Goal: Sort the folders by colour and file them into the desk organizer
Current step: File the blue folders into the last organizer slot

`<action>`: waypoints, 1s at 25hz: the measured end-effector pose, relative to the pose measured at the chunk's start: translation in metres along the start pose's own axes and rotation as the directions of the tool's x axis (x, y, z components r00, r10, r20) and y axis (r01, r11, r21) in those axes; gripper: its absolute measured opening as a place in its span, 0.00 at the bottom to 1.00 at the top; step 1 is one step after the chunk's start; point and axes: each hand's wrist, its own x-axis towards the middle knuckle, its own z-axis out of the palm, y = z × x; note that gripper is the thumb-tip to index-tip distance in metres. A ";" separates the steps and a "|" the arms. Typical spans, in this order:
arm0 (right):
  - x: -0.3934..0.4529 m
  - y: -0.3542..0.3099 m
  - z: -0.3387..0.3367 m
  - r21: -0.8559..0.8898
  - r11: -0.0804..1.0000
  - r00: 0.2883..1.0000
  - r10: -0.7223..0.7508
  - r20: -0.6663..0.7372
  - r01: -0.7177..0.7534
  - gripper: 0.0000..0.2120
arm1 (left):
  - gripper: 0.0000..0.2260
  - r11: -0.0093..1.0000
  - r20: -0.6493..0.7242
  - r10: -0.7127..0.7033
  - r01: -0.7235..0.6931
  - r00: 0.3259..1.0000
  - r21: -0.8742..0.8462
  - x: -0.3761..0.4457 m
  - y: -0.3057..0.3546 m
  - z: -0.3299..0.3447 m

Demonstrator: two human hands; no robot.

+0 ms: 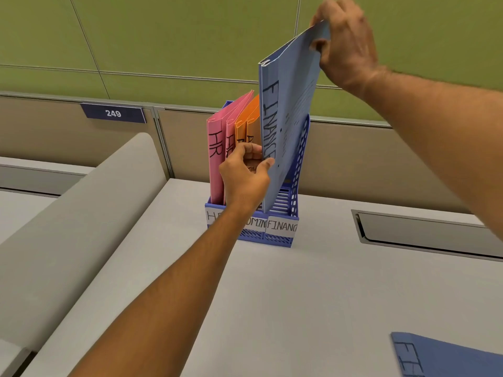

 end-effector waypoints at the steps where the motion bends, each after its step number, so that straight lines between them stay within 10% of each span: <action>1: 0.001 0.001 0.002 -0.002 1.000 1.000 -0.002 0.001 0.002 0.13 | 0.12 1.000 0.003 -0.004 0.004 1.000 -0.004 0.000 -0.001 0.002; 18: -0.015 0.010 0.021 -0.099 0.980 0.958 -0.142 0.250 0.171 0.14 | 0.14 0.985 0.168 -0.016 -0.014 0.986 0.174 -0.001 -0.021 0.010; 25: -0.038 0.018 0.026 -0.210 0.972 0.881 0.007 0.474 0.105 0.43 | 0.36 0.817 0.280 0.178 -0.301 0.943 0.493 -0.004 -0.024 0.002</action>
